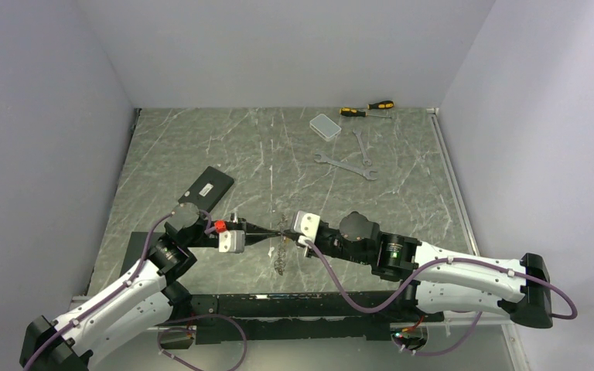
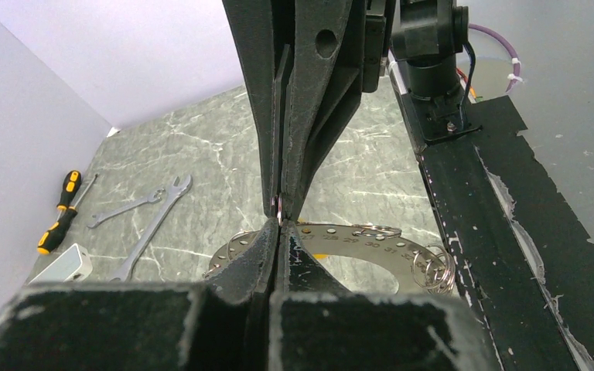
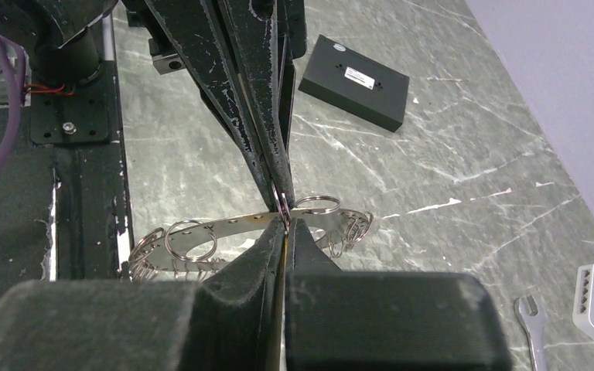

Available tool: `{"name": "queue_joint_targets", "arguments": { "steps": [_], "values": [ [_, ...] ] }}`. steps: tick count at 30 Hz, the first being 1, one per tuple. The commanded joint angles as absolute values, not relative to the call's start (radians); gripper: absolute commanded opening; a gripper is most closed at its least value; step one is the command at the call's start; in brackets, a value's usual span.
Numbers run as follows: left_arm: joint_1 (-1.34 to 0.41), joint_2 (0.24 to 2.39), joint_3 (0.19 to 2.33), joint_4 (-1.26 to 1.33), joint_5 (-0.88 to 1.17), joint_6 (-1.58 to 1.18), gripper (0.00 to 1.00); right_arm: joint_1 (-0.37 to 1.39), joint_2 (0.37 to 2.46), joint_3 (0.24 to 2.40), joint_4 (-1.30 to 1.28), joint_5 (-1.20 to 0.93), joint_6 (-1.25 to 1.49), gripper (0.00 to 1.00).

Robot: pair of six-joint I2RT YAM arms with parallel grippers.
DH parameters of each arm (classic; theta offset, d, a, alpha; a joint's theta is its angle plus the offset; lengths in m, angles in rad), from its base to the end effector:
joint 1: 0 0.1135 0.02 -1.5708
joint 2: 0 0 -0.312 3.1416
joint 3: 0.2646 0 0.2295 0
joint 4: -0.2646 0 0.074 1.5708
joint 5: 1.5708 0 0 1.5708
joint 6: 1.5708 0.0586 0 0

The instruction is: Put the keys on the keyring

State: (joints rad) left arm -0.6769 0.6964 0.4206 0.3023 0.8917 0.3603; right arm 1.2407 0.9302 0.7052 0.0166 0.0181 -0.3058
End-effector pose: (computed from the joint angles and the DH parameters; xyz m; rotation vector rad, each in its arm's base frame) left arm 0.0657 -0.1113 0.3140 1.3504 0.9158 -0.9284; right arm 0.0634 0.1818 0.3453 -1.2664 1.3168 0.6526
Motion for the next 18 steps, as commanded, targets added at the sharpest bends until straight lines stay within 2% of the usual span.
{"name": "queue_joint_targets", "arguments": {
  "steps": [1, 6, 12, 18],
  "values": [
    [-0.674, 0.694, 0.433, 0.388, 0.898, 0.339, 0.0, 1.247, 0.921, 0.702, 0.084, 0.005, -0.323, 0.0],
    [-0.673, 0.713, 0.457, 0.377, 0.901, 0.336, 0.01, 1.246, 0.931, 0.726, 0.04, -0.022, -0.345, 0.0],
    [-0.672, 0.711, 0.521, 0.247, 0.909, 0.378, 0.21, 1.246, 0.907, 0.728, 0.019, -0.016, -0.364, 0.0],
    [-0.673, 0.736, 0.604, 0.08, 0.918, 0.438, 0.3, 1.246, 0.885, 0.717, 0.017, -0.017, -0.379, 0.0]
  ]
}}
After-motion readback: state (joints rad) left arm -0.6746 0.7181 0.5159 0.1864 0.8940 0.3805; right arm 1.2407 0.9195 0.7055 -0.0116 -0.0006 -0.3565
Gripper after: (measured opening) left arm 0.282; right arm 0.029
